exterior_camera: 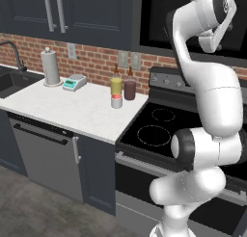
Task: Pick the garlic from the sink and place it in the bowl. Then pick the bowl and place it in the microwave. Then close the microwave door and press the start button.
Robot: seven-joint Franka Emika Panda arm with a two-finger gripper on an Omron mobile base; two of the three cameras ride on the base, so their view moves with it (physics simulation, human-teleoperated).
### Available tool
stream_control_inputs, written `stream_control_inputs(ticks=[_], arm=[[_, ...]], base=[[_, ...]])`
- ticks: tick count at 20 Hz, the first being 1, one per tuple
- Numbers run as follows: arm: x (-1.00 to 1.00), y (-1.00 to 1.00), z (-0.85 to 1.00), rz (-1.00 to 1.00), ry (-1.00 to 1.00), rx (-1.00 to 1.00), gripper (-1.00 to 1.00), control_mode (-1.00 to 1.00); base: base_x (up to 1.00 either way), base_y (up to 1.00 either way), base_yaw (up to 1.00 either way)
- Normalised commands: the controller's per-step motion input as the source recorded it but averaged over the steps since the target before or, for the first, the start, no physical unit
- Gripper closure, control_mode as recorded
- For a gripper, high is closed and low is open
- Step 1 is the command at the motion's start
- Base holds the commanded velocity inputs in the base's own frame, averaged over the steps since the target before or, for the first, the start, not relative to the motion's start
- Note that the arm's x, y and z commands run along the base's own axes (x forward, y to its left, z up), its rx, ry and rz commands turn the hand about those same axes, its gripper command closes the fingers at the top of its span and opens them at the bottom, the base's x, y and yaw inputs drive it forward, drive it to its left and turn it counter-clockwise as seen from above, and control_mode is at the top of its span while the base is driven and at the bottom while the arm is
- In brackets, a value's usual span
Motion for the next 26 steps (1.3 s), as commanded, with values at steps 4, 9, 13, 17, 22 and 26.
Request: stream_control_inputs(ticks=[4, 9, 13, 17, 22, 26], arm=[[-1.00, 0.24, 0.00, 0.19, 0.01, -0.06, -1.00, -1.00], [-1.00, 0.16, 0.00, 0.26, 0.11, -0.14, -1.00, -1.00], [-1.00, 0.14, 0.00, 0.32, 0.20, -0.27, -1.00, -1.00], [-0.92, 0.13, -0.07, 0.34, 0.18, -0.34, -1.00, -1.00], [-0.80, 0.15, -0.04, 0.29, 0.12, -0.38, -1.00, -1.00], [-0.67, 0.08, -0.13, 0.29, 0.11, -0.38, -1.00, -1.00]], base=[[0.00, 0.00, 0.00], [0.00, 0.00, 0.00], [0.00, 0.00, 0.00], [0.00, 0.00, 0.00], [0.00, 0.00, 0.00], [0.00, 0.00, 0.00]])
